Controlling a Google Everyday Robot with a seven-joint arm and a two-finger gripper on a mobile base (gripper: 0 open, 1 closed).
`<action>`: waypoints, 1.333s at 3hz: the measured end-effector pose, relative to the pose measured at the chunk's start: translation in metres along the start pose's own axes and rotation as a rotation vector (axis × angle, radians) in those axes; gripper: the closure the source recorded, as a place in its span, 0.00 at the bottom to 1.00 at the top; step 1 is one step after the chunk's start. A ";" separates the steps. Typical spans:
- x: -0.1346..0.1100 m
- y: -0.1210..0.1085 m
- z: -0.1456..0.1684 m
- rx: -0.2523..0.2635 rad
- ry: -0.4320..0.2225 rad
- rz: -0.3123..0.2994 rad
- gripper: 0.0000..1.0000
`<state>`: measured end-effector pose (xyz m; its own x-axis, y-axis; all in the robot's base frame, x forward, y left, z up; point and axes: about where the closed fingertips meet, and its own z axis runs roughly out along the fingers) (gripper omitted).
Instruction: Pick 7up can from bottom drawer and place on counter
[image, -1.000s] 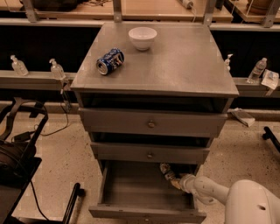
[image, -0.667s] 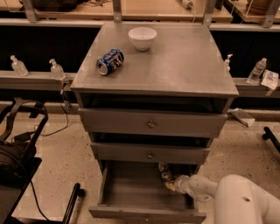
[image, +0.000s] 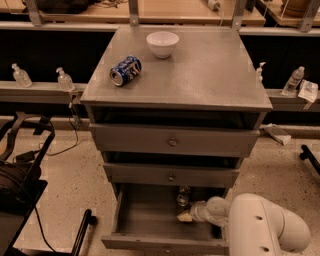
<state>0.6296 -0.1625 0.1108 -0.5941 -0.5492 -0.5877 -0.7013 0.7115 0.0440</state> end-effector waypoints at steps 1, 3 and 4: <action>-0.001 0.000 -0.001 0.000 0.000 0.000 0.25; -0.025 -0.008 -0.012 -0.005 -0.136 0.082 0.26; -0.042 -0.016 -0.006 0.002 -0.179 0.111 0.25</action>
Offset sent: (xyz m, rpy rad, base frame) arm 0.0083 -0.0068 0.0230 0.1304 -0.0525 -0.0767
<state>0.6627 -0.1535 0.1396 -0.5878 -0.3807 -0.7139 -0.6348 0.7640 0.1152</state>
